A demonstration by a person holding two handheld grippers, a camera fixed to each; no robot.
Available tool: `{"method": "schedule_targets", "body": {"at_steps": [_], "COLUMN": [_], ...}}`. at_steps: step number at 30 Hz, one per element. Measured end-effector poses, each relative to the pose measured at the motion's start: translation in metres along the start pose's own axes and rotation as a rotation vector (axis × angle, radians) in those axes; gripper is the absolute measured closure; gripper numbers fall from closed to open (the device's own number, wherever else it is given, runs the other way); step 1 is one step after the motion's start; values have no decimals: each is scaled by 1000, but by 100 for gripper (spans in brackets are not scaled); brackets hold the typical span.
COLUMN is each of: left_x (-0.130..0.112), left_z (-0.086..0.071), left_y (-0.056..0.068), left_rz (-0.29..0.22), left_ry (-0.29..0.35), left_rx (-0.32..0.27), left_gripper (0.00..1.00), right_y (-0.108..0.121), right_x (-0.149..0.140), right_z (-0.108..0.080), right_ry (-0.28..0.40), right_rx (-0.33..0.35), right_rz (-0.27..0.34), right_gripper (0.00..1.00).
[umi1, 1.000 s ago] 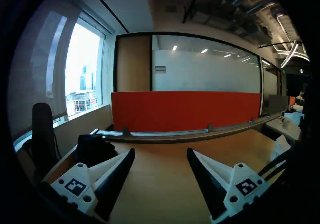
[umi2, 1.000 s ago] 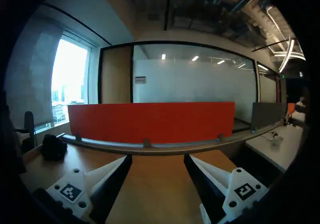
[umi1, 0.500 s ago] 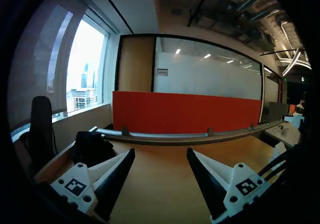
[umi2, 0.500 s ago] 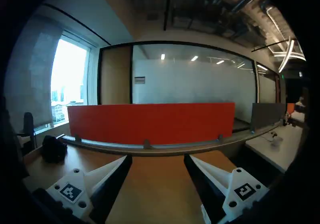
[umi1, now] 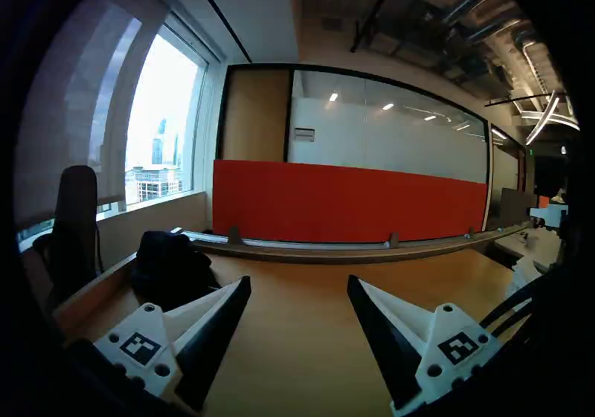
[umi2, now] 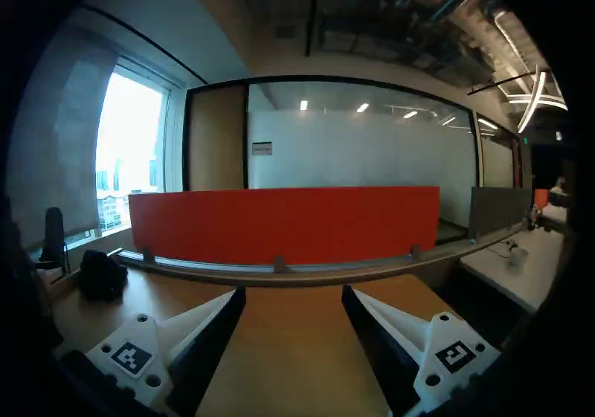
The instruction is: Fold towel
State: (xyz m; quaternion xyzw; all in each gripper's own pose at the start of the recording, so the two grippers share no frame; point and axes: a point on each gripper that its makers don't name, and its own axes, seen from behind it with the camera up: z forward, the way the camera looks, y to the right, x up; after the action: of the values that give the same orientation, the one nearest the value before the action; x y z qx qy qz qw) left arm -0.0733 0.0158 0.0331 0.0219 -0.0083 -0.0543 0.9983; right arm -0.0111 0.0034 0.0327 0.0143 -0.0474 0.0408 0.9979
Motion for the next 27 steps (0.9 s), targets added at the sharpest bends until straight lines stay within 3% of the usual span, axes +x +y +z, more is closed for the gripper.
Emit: {"method": "schedule_targets", "body": {"at_steps": [12,23,27], "left_x": [-48,-71,-81], "left_z": [5,7,8], "left_y": [0,4,0], "left_rz": [50,66,69], "left_ry": [10,56,64], "left_rx": [7,10,17], "left_gripper": [4,4,4], "right_y": [-8,-6,-5], "right_x": [-27,-39,-41], "right_z": [1,-1,-4], "right_ry": [-3,-4,7], "right_rx": [-3,-7,-10], "right_rz": [-22,-30,-42], "right_gripper": [0,0,0]}}
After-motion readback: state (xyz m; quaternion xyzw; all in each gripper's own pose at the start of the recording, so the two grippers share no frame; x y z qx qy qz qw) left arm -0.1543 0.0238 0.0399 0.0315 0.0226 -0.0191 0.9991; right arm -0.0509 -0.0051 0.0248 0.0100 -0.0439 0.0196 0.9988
